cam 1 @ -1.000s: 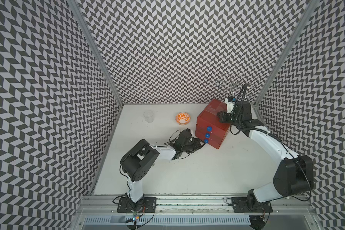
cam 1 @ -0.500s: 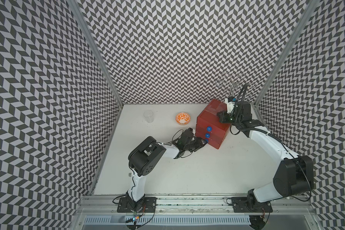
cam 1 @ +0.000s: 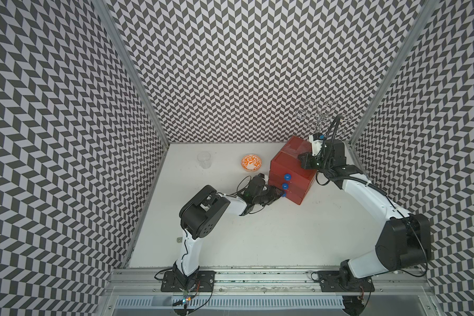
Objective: Place the fruit knives into the drawer by color
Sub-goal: Open the drawer in the storage box.
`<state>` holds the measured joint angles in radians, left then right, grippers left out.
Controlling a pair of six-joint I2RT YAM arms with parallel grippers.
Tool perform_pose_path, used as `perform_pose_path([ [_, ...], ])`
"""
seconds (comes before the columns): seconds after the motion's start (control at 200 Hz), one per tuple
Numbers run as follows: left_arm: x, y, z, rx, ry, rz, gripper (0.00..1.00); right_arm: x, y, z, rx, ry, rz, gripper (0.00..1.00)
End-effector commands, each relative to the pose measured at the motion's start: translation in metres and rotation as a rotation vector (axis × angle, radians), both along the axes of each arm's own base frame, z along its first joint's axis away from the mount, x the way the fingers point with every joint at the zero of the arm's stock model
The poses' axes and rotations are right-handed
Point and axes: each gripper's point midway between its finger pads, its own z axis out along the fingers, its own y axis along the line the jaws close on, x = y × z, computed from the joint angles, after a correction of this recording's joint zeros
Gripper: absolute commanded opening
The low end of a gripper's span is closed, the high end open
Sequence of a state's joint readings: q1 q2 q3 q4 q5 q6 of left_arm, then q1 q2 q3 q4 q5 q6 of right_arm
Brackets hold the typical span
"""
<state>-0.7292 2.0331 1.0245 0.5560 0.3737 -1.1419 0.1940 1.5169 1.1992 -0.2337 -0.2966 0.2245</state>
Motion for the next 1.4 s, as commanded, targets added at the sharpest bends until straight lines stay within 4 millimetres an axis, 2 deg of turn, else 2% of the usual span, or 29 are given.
perform_pose_path([
  [0.0, 0.008, -0.009, 0.008, -0.039, -0.027, -0.016, 0.43, -0.055, -0.024, -0.112, -0.131, 0.420, -0.045, 0.01],
  [0.541, 0.006, -0.016, 0.001, -0.085, -0.004, -0.040, 0.40, -0.055, -0.024, -0.114, -0.134, 0.424, -0.046, 0.01],
  [1.282, 0.002, -0.027, 0.006, -0.208, -0.016, -0.076, 0.38, -0.053, -0.024, -0.115, -0.134, 0.427, -0.047, 0.01],
  [1.397, 0.002, -0.027, 0.005, -0.210, -0.011, -0.075, 0.35, -0.054, -0.024, -0.116, -0.134, 0.431, -0.048, 0.01],
])
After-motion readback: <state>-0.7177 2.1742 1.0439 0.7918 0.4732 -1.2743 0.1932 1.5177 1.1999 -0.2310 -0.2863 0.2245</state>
